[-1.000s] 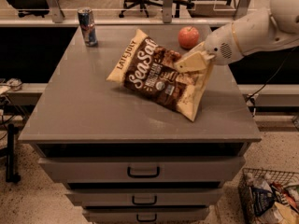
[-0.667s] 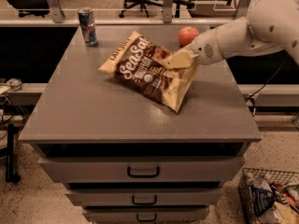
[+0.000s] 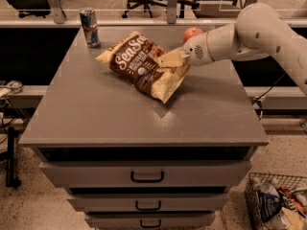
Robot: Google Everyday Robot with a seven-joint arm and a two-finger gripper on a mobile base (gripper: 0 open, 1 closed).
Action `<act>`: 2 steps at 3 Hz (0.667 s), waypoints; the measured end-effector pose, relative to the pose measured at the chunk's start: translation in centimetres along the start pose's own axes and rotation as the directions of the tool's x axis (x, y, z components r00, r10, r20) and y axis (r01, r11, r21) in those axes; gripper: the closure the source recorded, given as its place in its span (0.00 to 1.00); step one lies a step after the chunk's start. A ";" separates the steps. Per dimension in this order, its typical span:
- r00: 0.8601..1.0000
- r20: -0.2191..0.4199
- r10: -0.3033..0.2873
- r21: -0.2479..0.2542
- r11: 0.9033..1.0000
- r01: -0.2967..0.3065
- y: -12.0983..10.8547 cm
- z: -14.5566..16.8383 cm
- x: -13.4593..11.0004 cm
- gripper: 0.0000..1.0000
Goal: Move brown chip bag near redbull can
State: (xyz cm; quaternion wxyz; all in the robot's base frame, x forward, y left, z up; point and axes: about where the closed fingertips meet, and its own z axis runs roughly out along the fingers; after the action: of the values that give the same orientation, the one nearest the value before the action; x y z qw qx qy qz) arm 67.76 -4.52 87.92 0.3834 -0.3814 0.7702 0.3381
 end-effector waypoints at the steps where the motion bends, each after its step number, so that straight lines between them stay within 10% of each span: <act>1: 1.000 -0.005 -0.003 0.035 0.999 0.004 -0.5 2.1 -1.2 1.00; 2: 0.996 -0.049 -0.070 0.123 0.989 0.076 -1.0 4.9 -4.6 1.00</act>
Offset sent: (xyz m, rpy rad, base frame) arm 0.0656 0.0691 0.0307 -0.2001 -0.1478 -0.0957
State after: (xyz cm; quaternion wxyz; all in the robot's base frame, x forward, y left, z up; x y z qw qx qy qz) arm 72.08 0.47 89.24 0.4013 -0.3920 0.7838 0.2663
